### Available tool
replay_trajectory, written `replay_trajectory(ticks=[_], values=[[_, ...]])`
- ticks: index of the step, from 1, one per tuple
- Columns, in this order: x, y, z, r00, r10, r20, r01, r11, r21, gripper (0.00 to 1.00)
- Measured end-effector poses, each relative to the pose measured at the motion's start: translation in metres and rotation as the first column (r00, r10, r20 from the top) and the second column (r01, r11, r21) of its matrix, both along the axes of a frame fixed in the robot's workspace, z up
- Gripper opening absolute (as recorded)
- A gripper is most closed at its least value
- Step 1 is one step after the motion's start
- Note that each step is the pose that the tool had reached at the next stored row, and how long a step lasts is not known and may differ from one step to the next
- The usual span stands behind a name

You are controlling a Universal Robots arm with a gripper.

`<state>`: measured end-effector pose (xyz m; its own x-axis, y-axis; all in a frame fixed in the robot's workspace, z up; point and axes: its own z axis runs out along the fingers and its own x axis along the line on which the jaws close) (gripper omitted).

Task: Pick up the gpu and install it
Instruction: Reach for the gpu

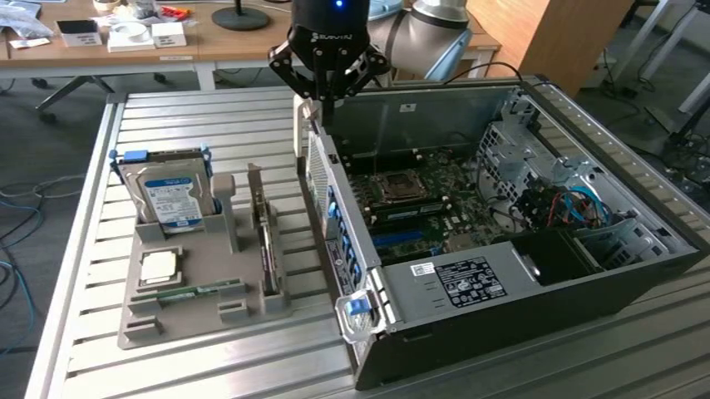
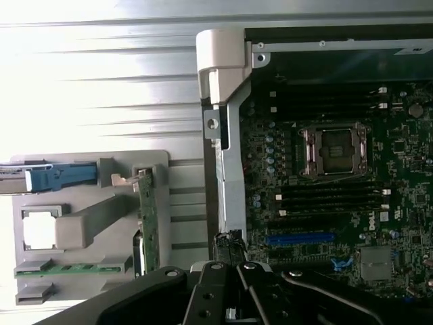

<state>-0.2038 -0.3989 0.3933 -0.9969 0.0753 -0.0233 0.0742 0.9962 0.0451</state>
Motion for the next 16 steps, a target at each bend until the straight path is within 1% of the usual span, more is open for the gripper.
replay_trajectory(ticks=[16], values=[[-0.020, 0.0000, 0.0000, 1.0000, 0.000, 0.0001, 0.000, 1.0000, 0.0000, 0.11]])
